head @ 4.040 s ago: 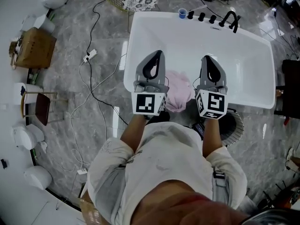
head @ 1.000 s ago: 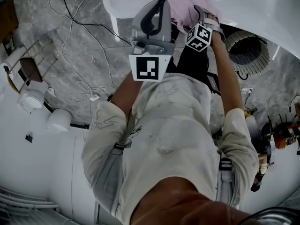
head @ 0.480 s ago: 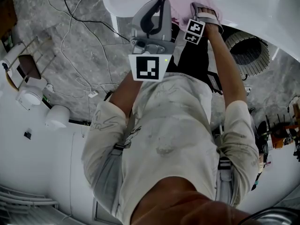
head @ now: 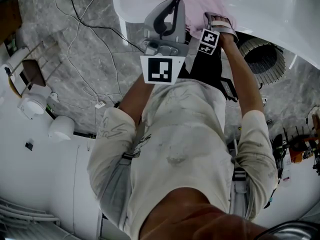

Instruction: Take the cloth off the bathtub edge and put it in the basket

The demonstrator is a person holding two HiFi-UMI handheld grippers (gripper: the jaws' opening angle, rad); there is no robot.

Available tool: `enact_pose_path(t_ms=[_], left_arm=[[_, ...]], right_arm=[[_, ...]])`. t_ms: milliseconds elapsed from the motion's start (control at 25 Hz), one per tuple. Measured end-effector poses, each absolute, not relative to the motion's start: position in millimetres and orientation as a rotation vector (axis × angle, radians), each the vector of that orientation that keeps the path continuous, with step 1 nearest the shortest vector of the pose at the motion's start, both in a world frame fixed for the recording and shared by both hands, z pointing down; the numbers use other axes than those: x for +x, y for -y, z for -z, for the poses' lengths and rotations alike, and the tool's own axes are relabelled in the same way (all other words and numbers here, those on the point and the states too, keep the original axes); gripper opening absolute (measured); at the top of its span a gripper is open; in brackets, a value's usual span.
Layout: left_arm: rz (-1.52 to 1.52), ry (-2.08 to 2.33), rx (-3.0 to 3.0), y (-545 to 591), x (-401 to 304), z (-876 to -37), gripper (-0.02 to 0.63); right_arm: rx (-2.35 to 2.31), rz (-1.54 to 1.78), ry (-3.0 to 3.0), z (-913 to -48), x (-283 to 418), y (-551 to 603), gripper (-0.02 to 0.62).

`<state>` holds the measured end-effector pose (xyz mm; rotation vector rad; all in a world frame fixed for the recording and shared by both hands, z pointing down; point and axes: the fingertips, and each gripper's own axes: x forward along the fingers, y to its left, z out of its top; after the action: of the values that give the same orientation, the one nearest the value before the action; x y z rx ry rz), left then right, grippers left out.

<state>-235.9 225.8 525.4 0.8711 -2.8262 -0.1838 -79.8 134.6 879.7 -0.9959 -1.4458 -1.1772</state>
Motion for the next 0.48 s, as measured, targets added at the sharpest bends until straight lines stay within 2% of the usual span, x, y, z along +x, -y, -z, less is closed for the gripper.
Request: enact_pose_path(t_ms=[160, 480], left_arm=[[0.187, 2.851, 0.888, -221.6, -242.1, -512.4, 0.0], [0.188, 2.863, 0.922, -213.3, -242.2, -487.2, 0.0]], right_arm=[[-0.974, 1.138, 1.482, -866.1, -79.7, -135.9, 0.252], [-0.915, 1.078, 1.557, -841.2, -76.2, -133.3, 0.192]])
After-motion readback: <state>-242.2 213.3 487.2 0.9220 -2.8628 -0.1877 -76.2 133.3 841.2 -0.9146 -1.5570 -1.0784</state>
